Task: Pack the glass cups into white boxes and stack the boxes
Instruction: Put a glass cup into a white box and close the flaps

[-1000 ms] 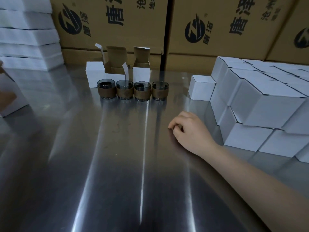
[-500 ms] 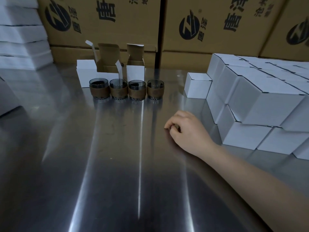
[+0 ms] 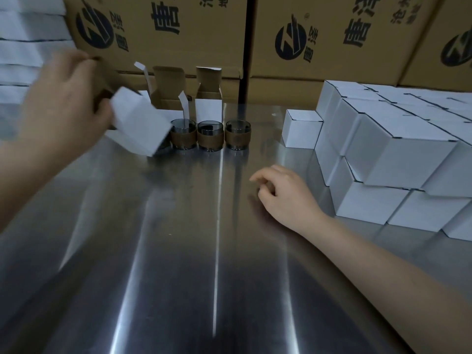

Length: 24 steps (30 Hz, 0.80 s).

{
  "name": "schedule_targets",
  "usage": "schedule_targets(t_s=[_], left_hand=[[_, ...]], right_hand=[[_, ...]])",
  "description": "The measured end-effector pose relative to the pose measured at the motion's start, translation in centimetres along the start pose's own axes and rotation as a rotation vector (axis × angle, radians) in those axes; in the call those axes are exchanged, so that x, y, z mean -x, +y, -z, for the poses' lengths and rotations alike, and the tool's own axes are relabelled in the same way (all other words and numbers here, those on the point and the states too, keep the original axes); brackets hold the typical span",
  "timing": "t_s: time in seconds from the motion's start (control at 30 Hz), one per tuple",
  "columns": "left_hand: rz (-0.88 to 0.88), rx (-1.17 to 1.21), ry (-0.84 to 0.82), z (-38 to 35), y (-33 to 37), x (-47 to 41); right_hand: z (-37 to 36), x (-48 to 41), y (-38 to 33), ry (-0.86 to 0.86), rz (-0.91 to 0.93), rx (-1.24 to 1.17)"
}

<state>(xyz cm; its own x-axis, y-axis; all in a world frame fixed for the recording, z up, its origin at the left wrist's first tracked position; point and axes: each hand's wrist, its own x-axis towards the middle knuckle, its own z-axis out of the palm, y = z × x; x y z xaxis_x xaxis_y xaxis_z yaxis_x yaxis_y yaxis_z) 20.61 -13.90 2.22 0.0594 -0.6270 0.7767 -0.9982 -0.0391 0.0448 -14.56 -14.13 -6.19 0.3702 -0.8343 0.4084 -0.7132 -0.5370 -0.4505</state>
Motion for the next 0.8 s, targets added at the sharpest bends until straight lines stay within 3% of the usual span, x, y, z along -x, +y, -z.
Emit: schedule_targets(t_s=[0.07, 0.23, 0.6, 0.8], left_hand=[[-0.105, 0.03, 0.076, 1.9, 4.4, 1.1], [-0.235, 0.046, 0.019, 3.1, 12.7, 2.9], [-0.259, 0.071, 0.009, 2.8, 20.6, 5.2], [-0.303, 0.259, -0.034, 1.6, 20.8, 6.1]], right_hand=[[-0.1, 0.1, 0.0, 0.054, -0.031, -0.126], [-0.2, 0.5, -1.1, 0.11, -0.046, -0.407], [0.0, 0.6, -2.4, 0.167, -0.072, -0.411], [-0.2, 0.2, -1.3, 0.151, -0.132, -0.496]])
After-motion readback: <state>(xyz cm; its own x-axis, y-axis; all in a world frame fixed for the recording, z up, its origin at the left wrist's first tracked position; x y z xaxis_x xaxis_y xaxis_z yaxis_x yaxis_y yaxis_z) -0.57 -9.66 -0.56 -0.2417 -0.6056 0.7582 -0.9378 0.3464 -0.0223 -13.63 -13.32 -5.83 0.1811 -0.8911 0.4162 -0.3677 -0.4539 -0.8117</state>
